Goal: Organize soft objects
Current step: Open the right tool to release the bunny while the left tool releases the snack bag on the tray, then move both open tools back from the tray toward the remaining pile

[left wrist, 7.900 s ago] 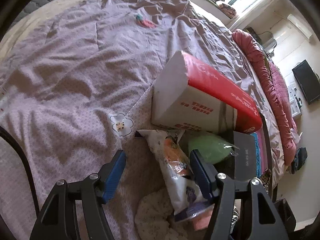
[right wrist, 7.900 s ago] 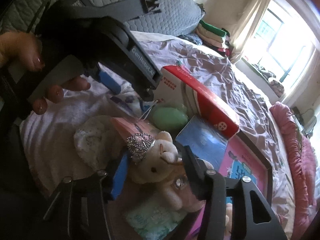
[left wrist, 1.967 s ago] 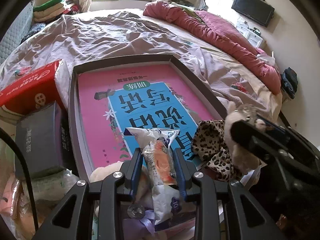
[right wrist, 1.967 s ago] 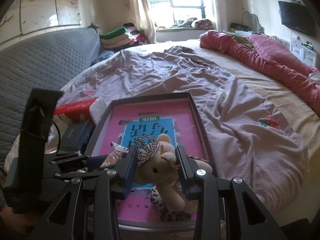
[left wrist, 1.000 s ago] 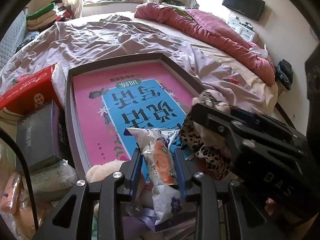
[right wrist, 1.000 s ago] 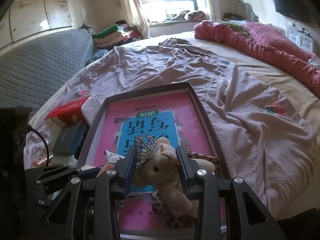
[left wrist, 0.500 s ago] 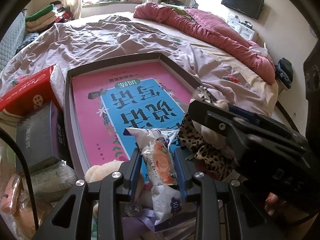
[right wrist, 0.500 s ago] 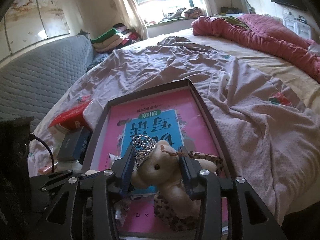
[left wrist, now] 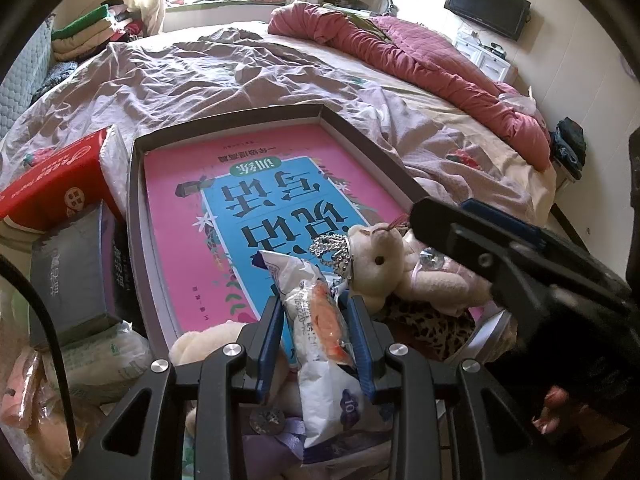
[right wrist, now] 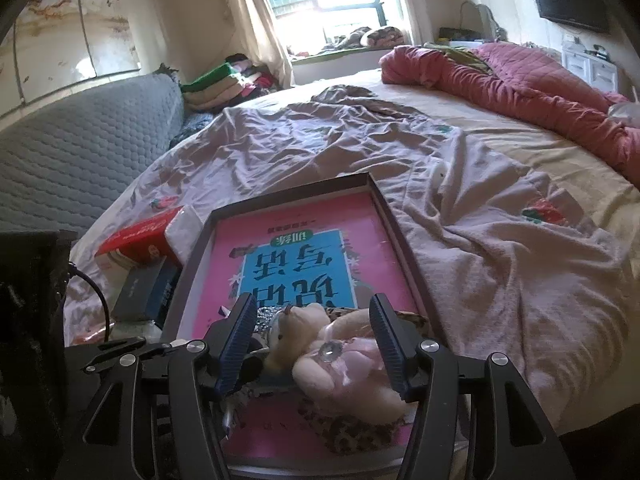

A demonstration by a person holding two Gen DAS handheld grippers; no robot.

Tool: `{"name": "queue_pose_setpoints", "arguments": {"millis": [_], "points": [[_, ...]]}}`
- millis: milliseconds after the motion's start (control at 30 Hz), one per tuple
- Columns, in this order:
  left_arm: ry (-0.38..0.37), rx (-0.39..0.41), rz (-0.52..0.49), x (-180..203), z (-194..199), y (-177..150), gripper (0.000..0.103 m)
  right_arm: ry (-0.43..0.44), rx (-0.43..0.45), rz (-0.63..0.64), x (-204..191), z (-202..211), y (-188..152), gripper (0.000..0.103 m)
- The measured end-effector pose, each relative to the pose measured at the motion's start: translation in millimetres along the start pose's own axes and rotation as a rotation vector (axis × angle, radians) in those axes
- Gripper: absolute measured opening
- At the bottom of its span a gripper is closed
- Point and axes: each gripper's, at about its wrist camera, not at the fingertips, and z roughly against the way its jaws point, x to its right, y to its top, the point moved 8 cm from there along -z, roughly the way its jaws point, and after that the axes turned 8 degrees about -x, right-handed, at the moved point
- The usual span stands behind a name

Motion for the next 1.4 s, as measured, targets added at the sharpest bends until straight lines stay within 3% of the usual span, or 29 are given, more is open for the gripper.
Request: {"name": "queue_pose_setpoints", "arguments": {"millis": [167,900,967,1400], "points": [[0.011,0.004,-0.009,2,0,1,0.034,-0.014,0.013,-0.022,10,9,0,0.061],[0.028,0.044,-0.025,0,23,4,0.061,-0.108,0.056,0.014,10,36,10,0.061],[0.034,0.048,-0.029,-1,26,5,0.061,-0.103,0.049,0.004,11,37,9,0.074],[0.000,0.111,0.008,-10,54,11,0.068,-0.126,0.072,-0.009,15,49,11,0.074]]}}
